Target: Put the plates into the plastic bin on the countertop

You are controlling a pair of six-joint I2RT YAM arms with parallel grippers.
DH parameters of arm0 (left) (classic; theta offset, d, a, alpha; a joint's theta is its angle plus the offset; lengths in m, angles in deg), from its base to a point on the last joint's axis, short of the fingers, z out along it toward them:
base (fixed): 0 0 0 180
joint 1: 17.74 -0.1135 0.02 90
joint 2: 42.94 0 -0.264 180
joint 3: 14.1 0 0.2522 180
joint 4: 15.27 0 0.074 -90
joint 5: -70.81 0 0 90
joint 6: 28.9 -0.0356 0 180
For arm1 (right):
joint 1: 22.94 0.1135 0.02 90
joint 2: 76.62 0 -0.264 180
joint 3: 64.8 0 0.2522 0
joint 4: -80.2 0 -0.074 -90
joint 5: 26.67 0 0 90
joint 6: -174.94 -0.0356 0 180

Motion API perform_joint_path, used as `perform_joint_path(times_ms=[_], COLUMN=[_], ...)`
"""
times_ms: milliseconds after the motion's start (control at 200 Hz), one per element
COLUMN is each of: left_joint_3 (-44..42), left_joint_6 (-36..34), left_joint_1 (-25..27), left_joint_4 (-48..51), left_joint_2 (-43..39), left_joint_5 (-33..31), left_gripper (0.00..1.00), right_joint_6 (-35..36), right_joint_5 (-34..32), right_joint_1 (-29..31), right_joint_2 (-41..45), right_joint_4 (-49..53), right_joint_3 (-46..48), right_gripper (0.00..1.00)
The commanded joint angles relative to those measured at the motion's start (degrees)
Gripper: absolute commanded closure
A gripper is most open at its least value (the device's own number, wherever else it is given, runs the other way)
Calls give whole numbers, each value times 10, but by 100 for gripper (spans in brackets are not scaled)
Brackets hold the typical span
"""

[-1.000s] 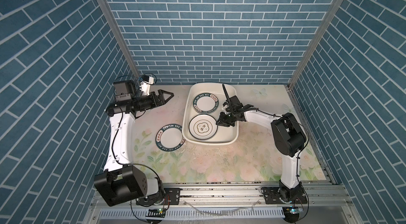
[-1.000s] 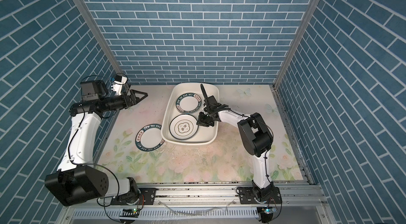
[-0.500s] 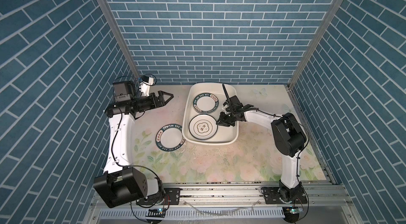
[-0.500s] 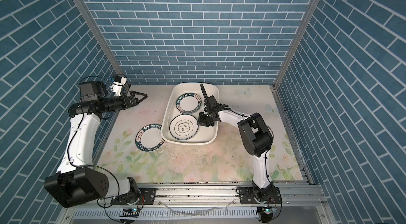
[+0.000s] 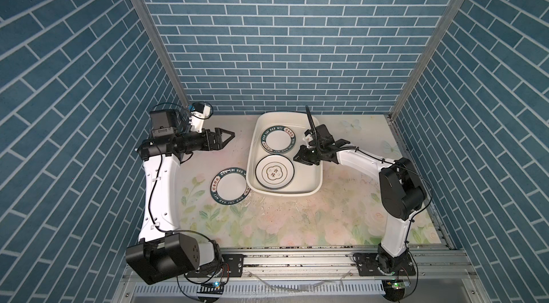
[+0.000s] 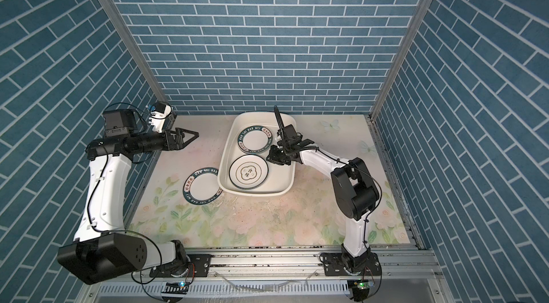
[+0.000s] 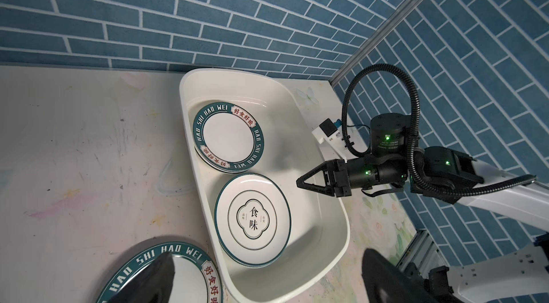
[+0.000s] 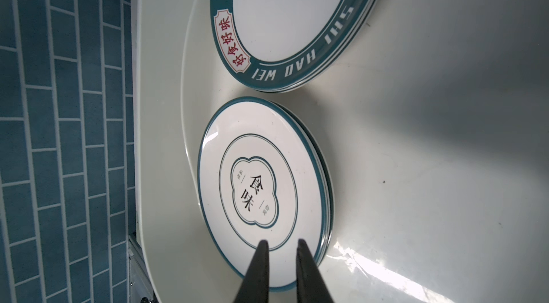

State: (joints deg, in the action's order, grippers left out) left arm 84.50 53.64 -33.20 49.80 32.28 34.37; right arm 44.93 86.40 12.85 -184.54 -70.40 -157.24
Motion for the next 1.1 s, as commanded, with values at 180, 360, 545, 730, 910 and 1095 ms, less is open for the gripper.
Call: perform_joint_path(times_ms=[180, 360, 545, 730, 910, 1095], left_joint_3=[-28, -58, -86, -107, -110, -93], left_joint_6=[-70, -217, -308, -328, -360, -384], left_joint_1=[-49, -90, -116, -145, -145, -146], left_joint_4=[73, 158, 190, 160, 150, 155], left_joint_2=[-18, 4, 52, 98, 169, 252], left_joint_5=[1, 33, -25, -53, -95, -124], left_gripper=[0, 0, 1, 4, 8, 13], right_joint_6=[3, -5, -17, -18, -21, -18], right_joint_5=[-15, -27, -37, -43, -44, -50], right_joint_1=[0, 0, 0, 0, 0, 0], right_joint_2=[54, 91, 126, 150, 176, 188], right_joint_4=[-36, -58, -83, -85, -84, -74], right_joint_3=[47, 89, 132, 150, 161, 166], right_gripper=[81, 81, 81, 81, 81, 81])
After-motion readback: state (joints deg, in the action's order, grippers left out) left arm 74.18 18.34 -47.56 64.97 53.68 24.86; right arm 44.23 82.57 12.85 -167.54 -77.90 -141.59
